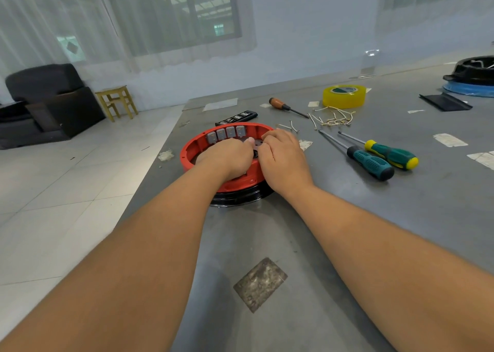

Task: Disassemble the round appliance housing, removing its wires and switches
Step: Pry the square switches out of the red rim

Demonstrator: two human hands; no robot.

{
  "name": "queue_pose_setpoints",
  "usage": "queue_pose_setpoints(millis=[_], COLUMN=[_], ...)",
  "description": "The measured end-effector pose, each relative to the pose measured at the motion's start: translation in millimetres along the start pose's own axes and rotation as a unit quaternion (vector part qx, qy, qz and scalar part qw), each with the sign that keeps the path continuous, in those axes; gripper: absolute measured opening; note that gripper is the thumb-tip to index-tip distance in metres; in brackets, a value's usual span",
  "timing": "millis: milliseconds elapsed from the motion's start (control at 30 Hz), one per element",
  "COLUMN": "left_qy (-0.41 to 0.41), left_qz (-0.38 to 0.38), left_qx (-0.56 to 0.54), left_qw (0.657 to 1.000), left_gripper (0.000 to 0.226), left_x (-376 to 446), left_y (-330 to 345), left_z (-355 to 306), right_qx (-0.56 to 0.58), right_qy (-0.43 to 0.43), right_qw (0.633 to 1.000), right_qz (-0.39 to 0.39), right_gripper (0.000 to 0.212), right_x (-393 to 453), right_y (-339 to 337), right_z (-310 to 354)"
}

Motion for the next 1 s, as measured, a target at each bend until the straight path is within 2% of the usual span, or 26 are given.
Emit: queue_pose_setpoints(millis=[133,300,367,567,667,800,867,1000], left_qy=[0.005,0.0,0.016,0.003,0.007,0.017,0.014,0.026], left_qz=[-0.018,-0.037,-0.049,-0.029,-0.051,-0.087,-0.096,-0.111], left_qx=[-0.027,-0.138,-0.165,-0.127,-0.16,-0.198,-0.207,-0.265], left_qw=[0.999,0.99,0.985,0.991,0.986,0.976,0.974,0.958], left_gripper=[0.054,0.049,0.057,0.078,0.088,0.082,0.088,0.077], left_x=[-1.5,-1.5,0.3,-2.1,-3.4,-4.5,-4.2,-8.5], left_y=[-2.5,-12.2,-19.8,-14.7,-21.4,-31.8,-36.4,-41.2], left_z=[-2.5,1.5,0.5,0.5,2.4,6.9,12.3,20.3], right_qx=[0.008,0.0,0.0,0.0,-0.002,-0.045,-0.061,-0.059], right_qy=[-0.005,-0.005,-0.007,-0.016,-0.017,-0.019,-0.043,-0.096], right_qw=[1.0,1.0,1.0,1.0,1.0,0.997,0.994,0.992], right_qz=[0.004,0.003,0.003,0.0,-0.005,-0.053,-0.077,-0.062], right_gripper=[0.046,0.034,0.033,0.041,0.033,0.03,0.028,0.033], right_x=[-0.3,1.7,1.3,1.9,1.2,-3.3,-6.8,-12.5], right_y=[1.5,2.6,2.7,1.5,0.0,-12.4,-18.4,-12.7], right_z=[0.3,-2.8,-2.5,1.4,1.6,9.5,19.4,38.5])
Point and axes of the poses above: each hand's wrist, its own x-axis towards the middle knuckle, its own y-axis out of the palm, z = x × y, the point moved 10 cm from there along x, towards the middle knuckle, and after that the axes turned 4 degrees about -y, right-handed, at the moved point
